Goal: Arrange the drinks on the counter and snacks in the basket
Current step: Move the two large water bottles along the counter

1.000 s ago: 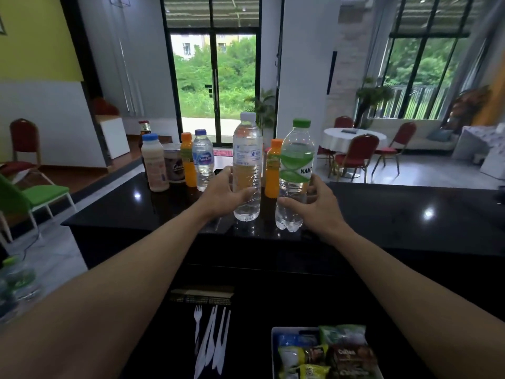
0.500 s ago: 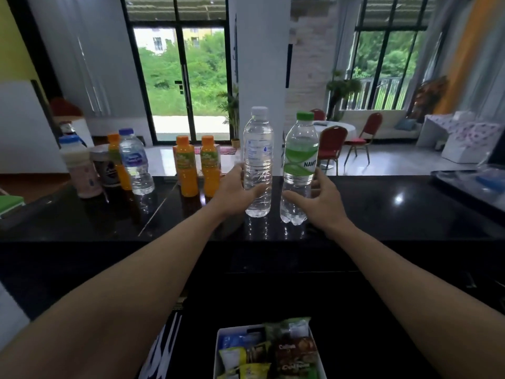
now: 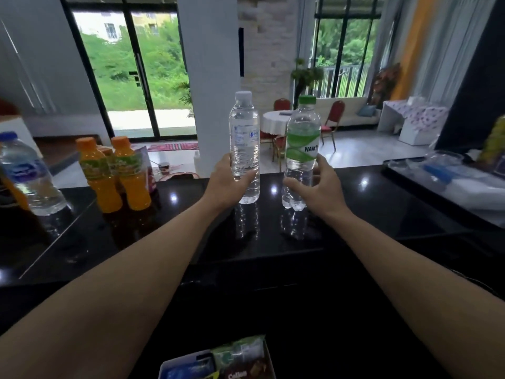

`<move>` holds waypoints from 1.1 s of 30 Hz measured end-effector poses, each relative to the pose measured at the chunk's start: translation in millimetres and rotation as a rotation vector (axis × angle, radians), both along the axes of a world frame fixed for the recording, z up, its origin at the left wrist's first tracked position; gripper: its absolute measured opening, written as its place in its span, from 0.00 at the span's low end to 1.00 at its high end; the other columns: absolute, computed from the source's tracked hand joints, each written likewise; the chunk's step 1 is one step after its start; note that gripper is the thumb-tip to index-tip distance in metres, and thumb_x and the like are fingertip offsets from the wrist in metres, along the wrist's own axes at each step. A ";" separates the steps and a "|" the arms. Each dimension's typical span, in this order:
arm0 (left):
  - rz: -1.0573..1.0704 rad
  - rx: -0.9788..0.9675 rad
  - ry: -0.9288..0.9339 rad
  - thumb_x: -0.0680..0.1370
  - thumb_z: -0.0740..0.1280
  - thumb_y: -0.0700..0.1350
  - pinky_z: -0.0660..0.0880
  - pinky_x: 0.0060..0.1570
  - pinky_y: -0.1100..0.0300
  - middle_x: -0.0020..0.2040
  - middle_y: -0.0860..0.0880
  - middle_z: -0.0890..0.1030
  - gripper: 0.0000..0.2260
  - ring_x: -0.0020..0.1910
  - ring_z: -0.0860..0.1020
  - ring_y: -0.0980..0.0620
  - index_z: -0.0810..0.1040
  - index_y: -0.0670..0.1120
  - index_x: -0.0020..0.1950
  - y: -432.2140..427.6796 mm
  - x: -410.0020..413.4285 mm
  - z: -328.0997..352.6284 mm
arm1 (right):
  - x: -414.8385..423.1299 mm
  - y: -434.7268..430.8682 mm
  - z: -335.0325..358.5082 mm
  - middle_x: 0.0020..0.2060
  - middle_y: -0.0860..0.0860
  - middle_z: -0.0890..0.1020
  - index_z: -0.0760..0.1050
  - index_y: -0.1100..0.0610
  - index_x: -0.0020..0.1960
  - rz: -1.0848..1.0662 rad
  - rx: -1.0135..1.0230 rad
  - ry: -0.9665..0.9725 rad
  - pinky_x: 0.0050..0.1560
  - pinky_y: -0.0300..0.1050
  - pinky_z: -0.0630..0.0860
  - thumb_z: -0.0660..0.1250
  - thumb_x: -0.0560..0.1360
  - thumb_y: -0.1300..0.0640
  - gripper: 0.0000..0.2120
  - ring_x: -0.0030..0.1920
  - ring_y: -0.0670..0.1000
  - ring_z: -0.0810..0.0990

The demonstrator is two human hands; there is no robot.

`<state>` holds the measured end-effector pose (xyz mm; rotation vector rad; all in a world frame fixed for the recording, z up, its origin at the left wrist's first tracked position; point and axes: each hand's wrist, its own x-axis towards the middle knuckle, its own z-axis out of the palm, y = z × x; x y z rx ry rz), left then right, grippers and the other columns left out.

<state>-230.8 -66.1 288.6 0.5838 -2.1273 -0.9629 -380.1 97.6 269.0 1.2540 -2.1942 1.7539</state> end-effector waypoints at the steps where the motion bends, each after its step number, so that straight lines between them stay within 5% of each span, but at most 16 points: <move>1: -0.001 -0.005 -0.005 0.77 0.73 0.47 0.75 0.62 0.44 0.62 0.43 0.78 0.24 0.60 0.79 0.43 0.69 0.42 0.70 -1.5 -8.4 -0.7 | -7.5 -1.0 0.0 0.57 0.55 0.79 0.71 0.54 0.69 -0.004 0.001 0.001 0.55 0.49 0.78 0.79 0.69 0.48 0.33 0.55 0.53 0.78; 7: -0.013 -0.040 -0.001 0.78 0.72 0.48 0.74 0.64 0.43 0.64 0.43 0.77 0.25 0.62 0.77 0.43 0.67 0.43 0.70 -4.6 -54.6 -5.6 | -52.1 -6.9 -0.6 0.48 0.42 0.81 0.72 0.48 0.65 -0.023 -0.015 -0.029 0.49 0.45 0.81 0.80 0.68 0.48 0.29 0.46 0.41 0.81; 11: -0.066 -0.065 0.003 0.77 0.72 0.46 0.75 0.62 0.43 0.62 0.43 0.78 0.25 0.59 0.78 0.43 0.68 0.43 0.70 -6.2 -80.3 -6.3 | -79.7 -13.6 -4.7 0.51 0.48 0.85 0.72 0.49 0.66 0.003 -0.033 -0.078 0.53 0.55 0.82 0.80 0.68 0.50 0.30 0.47 0.47 0.85; 19: -0.100 -0.086 0.028 0.76 0.74 0.47 0.73 0.65 0.44 0.66 0.46 0.78 0.31 0.62 0.78 0.45 0.64 0.44 0.75 -5.2 -119.4 -16.4 | -113.0 -23.8 -9.7 0.56 0.51 0.83 0.70 0.49 0.70 -0.023 -0.041 -0.077 0.57 0.56 0.80 0.79 0.68 0.46 0.34 0.55 0.53 0.83; 29: -0.146 -0.046 0.008 0.75 0.75 0.51 0.70 0.68 0.51 0.72 0.49 0.72 0.43 0.67 0.75 0.48 0.50 0.50 0.81 -12.2 -140.5 -42.1 | -121.4 -29.8 -20.1 0.55 0.40 0.82 0.68 0.45 0.69 -0.007 -0.078 -0.071 0.57 0.44 0.78 0.75 0.73 0.45 0.28 0.53 0.40 0.82; 33: -0.177 -0.024 -0.035 0.74 0.74 0.53 0.69 0.70 0.47 0.73 0.49 0.72 0.44 0.68 0.74 0.48 0.49 0.51 0.81 -16.8 -144.0 -44.0 | -128.8 -28.6 -25.9 0.52 0.46 0.83 0.66 0.45 0.68 0.056 0.008 -0.112 0.55 0.56 0.82 0.76 0.68 0.55 0.32 0.48 0.47 0.85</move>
